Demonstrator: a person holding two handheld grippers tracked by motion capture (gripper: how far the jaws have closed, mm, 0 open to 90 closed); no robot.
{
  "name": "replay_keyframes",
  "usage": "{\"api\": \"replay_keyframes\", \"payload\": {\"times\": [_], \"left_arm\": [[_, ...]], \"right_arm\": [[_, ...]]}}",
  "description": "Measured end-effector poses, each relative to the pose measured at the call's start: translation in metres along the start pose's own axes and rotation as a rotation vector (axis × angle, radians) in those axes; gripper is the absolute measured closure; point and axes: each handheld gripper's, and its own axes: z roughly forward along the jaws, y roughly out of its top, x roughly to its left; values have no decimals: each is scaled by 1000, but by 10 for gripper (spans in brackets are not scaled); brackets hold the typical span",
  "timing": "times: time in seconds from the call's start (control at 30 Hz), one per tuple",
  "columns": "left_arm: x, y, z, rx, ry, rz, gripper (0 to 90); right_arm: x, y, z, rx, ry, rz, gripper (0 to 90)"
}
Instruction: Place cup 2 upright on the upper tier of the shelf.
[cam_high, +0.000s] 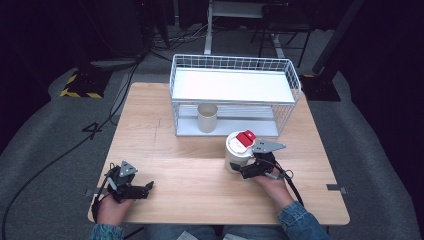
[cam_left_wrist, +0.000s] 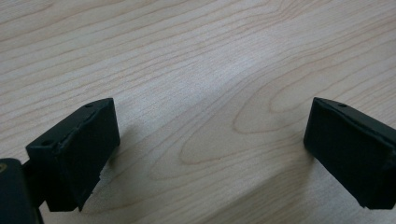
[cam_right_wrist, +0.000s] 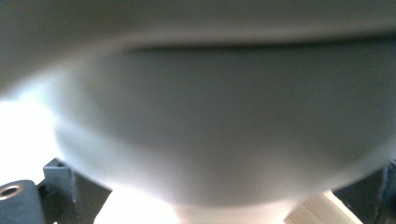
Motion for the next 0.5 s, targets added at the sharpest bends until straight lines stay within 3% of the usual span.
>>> {"api": "replay_keyframes", "payload": {"times": [0.13, 0.5], "left_arm": [[0, 0, 0, 2, 1, -3, 40], [-1, 1, 1, 0, 5, -6, 40]], "right_arm": [[0, -1, 0, -5, 18, -12, 128], [1, -2, 0, -6, 16, -17, 133]]}}
